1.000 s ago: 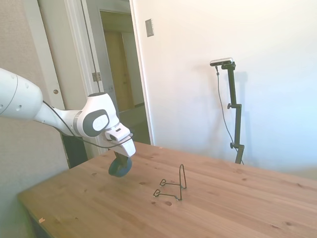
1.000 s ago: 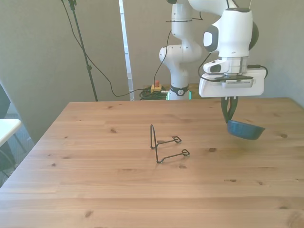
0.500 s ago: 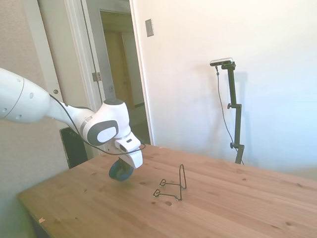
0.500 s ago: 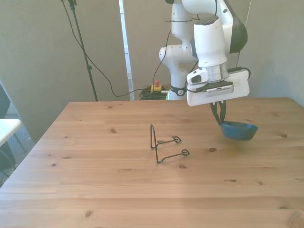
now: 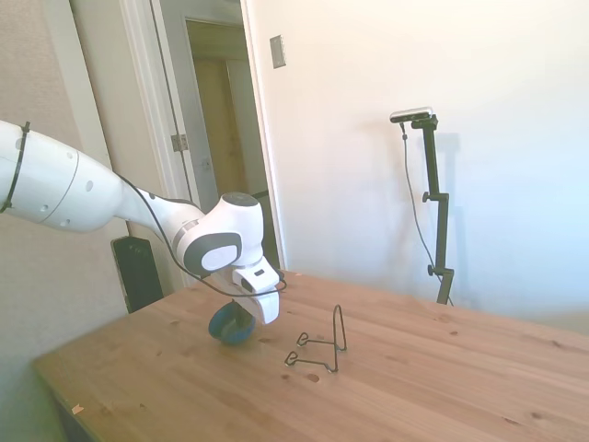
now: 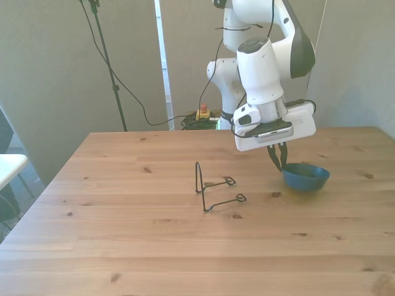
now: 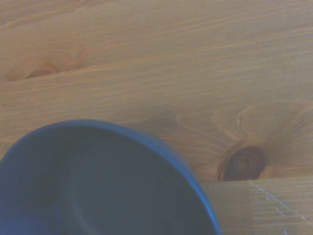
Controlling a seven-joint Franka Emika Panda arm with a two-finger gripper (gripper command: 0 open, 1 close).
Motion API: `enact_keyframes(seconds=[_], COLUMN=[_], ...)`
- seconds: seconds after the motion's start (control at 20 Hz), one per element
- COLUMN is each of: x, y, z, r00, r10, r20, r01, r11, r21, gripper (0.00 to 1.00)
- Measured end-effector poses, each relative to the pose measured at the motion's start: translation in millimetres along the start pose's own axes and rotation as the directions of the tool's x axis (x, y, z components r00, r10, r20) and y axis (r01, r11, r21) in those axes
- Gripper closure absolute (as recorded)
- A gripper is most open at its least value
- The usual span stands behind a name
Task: Unload the bowl
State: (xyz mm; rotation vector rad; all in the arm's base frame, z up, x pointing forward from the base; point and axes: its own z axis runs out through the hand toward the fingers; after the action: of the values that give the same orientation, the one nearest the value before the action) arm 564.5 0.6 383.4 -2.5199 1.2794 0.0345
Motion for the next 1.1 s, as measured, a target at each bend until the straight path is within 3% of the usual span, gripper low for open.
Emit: enact_keyframes(seconds=[0.6, 1.1], x=[2.7, -42.2], y=[-5.7, -39.2], z=[-5.7, -45.9], r00=[1.000, 0.968], r10=[-0.013, -0.120], r20=[-0.009, -0.219], r01=[0.013, 0.110], r11=[1.000, 0.992], r21=[-0.001, -0.058], gripper=[0.00, 0.00])
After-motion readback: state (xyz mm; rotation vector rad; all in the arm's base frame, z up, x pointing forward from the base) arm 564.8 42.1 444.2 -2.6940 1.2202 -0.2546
